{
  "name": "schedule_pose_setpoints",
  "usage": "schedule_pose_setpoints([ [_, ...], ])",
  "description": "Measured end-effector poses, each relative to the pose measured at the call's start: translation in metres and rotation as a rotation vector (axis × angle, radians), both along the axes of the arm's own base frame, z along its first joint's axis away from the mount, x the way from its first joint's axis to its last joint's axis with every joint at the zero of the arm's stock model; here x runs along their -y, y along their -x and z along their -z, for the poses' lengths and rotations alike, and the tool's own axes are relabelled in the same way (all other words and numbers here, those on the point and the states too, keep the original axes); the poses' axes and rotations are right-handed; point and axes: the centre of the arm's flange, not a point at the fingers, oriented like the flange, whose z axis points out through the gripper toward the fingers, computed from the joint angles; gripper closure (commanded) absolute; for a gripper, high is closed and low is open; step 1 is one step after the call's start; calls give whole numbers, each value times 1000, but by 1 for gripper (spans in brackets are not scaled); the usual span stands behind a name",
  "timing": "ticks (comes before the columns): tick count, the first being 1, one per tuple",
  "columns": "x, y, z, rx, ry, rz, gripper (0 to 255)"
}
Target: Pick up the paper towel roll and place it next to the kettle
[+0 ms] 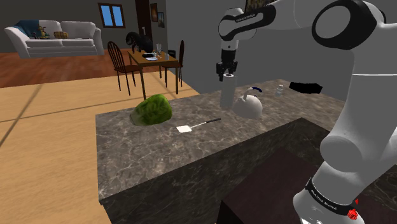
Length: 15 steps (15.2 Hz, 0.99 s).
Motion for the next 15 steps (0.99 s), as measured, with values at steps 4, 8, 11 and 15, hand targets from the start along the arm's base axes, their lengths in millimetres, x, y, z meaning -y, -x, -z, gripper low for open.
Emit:
schedule_pose_setpoints([
  [4, -1, -1, 21, 0, 0, 0, 255],
  [8, -1, 0, 42, 0, 0, 0, 255],
  [11, -1, 0, 54, 0, 0, 0, 255],
  [15, -1, 0, 55, 0, 0, 0, 255],
])
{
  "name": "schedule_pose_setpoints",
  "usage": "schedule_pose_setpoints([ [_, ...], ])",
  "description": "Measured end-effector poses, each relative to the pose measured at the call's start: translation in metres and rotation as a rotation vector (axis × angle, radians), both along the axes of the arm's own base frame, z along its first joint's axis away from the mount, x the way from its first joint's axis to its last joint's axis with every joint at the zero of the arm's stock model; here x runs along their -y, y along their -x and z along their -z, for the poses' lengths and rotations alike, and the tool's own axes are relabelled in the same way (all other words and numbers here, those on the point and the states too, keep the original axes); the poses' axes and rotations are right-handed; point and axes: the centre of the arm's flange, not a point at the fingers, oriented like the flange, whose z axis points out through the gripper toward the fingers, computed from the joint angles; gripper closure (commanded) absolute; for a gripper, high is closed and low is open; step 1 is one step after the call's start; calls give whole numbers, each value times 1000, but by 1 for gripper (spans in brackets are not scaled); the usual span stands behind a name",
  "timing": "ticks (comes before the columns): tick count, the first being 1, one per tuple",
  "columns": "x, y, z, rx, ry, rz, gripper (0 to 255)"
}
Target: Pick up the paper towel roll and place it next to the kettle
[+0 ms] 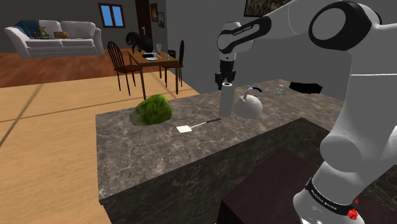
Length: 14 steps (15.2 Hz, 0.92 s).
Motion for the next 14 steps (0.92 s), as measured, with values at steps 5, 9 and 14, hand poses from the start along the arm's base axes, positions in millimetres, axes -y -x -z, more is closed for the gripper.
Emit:
schedule_pose_setpoints([
  [5, 0, 0, 0, 0, 0, 0, 0],
  [9, -1, -1, -6, 0, 0, 0, 0],
  [14, -1, -3, -48, 1, 0, 0, 0],
])
